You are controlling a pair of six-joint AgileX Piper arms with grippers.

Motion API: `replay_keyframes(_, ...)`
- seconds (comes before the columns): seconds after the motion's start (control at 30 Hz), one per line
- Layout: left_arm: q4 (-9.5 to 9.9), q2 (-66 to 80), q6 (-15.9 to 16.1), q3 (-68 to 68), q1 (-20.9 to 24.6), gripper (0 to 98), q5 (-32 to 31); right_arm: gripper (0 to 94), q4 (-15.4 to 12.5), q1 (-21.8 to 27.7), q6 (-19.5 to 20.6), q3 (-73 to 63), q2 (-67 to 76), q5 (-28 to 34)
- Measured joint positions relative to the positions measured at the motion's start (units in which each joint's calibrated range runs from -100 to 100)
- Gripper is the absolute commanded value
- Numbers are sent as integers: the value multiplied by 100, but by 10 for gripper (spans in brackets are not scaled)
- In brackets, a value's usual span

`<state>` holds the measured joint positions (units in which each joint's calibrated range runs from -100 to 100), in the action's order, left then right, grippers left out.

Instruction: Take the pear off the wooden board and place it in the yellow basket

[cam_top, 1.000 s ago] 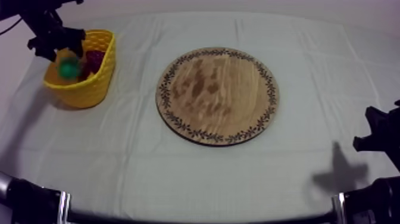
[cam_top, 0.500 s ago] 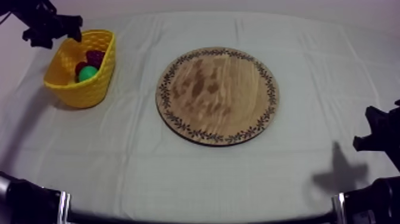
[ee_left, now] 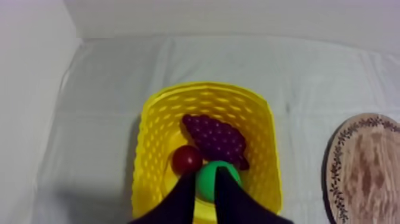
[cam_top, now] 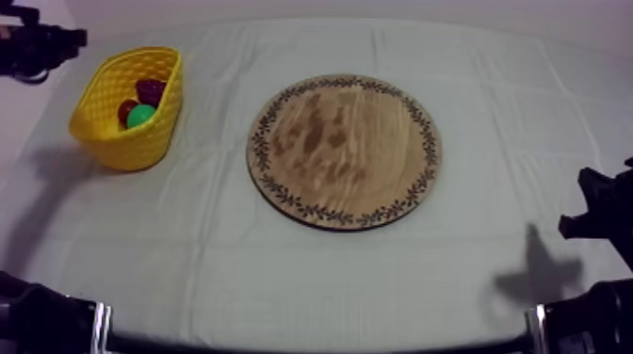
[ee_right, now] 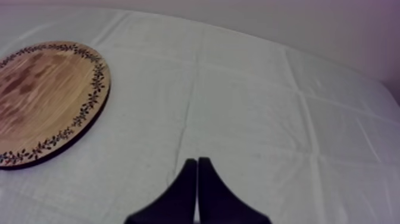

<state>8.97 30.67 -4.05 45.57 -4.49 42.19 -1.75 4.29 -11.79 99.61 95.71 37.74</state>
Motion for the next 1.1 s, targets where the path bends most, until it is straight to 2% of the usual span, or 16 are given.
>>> replay_keyframes(0.23, -178, 2188, 354, 1696, 95, 4, -765, 5, 0, 0, 0, 0, 0, 0)
replay_keyframes(0.53, -249, 4987, 405, 3865, 103, 0, -860, 5, 0, 0, 0, 0, 0, -3)
replay_keyframes(0.67, -347, 5916, 515, 4563, 159, 0, -864, 5, 0, 0, 0, 0, 0, -3)
replay_keyframes(0.77, -417, 6440, 591, 4970, 204, 0, -1033, 5, 0, 0, 0, 0, 0, -3)
replay_keyframes(0.97, -697, 6881, 744, 5396, 324, 0, -1258, 5, 0, 0, 0, 0, 0, -3)
replay_keyframes(1.1, -725, 6902, 681, 5429, 324, 0, -1304, 5, 0, 0, 0, 0, 0, -3)
